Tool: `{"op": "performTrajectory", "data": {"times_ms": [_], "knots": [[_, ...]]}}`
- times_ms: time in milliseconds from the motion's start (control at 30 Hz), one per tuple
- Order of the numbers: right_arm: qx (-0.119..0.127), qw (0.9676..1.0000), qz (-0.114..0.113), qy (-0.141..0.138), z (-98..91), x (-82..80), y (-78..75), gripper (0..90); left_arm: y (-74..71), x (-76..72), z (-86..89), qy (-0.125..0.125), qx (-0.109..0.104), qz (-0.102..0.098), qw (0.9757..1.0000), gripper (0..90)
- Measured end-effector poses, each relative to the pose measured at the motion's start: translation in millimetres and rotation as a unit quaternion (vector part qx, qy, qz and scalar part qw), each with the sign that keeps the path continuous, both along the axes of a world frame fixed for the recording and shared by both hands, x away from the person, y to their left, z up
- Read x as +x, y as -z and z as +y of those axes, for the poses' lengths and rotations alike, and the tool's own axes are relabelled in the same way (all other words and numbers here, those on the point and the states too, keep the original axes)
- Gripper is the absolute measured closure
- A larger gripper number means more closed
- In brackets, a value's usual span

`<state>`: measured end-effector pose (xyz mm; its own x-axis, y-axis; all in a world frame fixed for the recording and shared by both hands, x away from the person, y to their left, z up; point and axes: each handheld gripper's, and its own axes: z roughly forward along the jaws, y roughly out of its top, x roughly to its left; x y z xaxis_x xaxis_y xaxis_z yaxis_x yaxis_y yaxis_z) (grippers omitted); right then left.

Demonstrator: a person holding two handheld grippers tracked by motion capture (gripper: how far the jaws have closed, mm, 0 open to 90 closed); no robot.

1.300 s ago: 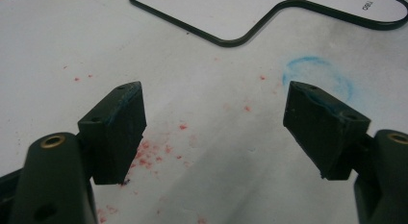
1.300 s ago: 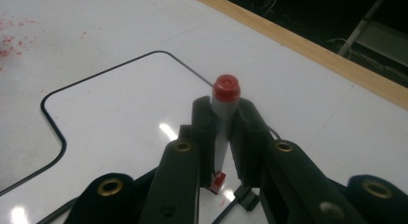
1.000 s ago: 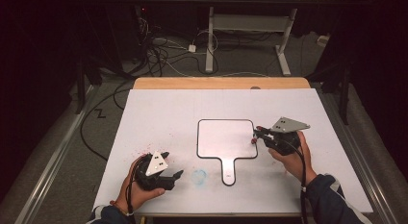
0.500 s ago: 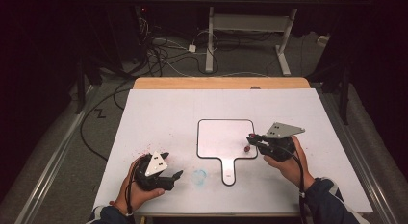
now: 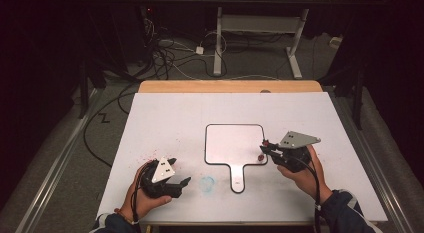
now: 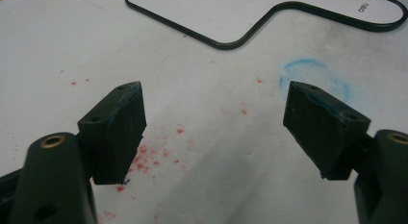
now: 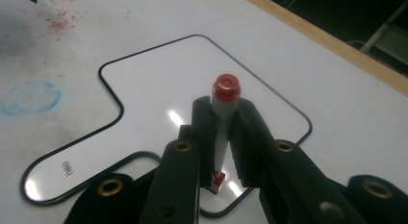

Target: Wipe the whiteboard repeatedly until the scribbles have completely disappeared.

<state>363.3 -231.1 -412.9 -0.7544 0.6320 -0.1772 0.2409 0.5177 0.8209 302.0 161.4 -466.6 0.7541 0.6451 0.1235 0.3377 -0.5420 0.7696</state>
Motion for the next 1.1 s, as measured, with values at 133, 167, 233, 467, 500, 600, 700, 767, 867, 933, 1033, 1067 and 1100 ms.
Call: {"op": "performTrajectory", "data": {"times_ms": [133,167,233,467,500,600,700,767,867,933,1033,1067,1100], "knots": [[0.021,0.9997,-0.004,0.009,1.2,11.9,3.8,81.7,0.3,-0.2,0.4,-0.001,0.001,0.000,1.0000,22.1],[0.025,0.9996,-0.004,0.010,1.6,13.8,4.3,81.8,0.4,-0.1,0.7,-0.001,0.000,0.001,1.0000,22.1],[0.024,0.9996,-0.009,0.011,3.8,16.9,5.1,81.7,0.5,0.2,1.0,-0.002,0.002,0.001,1.0000,22.1],[0.034,0.9990,-0.023,0.021,16.4,32.2,9.1,81.8,0.9,0.2,-0.3,-0.001,0.002,0.001,1.0000,22.1],[0.036,0.9988,-0.023,0.022,18.1,34.0,9.6,81.7,0.9,0.2,0.0,-0.001,0.002,0.001,1.0000,22.1],[0.036,0.9987,-0.028,0.024,22.1,38.7,10.4,81.7,1.2,0.5,0.5,-0.001,0.002,0.002,1.0000,22.1],[0.026,0.9990,-0.027,0.025,25.9,38.2,8.9,81.7,1.2,0.0,0.6,0.001,0.002,0.002,1.0000,22.1],[0.017,0.9994,-0.023,0.020,26.9,33.8,7.3,81.7,1.2,0.0,1.0,0.001,0.001,0.004,1.0000,22.1],[0.010,0.9998,-0.013,0.012,25.8,26.6,4.5,81.7,1.3,-0.1,1.0,0.000,0.002,0.004,1.0000,22.1],[0.005,0.9999,-0.007,0.007,25.6,20.6,2.8,81.7,0.8,-0.5,0.7,0.001,0.003,0.003,1.0000,22.1],[-0.003,1.0000,-0.003,0.000,24.0,13.0,0.8,81.7,0.1,-0.9,0.9,0.001,0.002,0.001,1.0000,22.1],[-0.003,1.0000,-0.001,0.000,22.7,10.9,0.3,81.7,0.1,-0.9,1.1,0.001,0.002,0.002,1.0000,22.1],[-0.003,1.0000,0.001,0.000,21.3,8.9,-0.1,81.7,0.2,-0.9,1.2,0.000,0.002,0.002,1.0000,22.1]]}}
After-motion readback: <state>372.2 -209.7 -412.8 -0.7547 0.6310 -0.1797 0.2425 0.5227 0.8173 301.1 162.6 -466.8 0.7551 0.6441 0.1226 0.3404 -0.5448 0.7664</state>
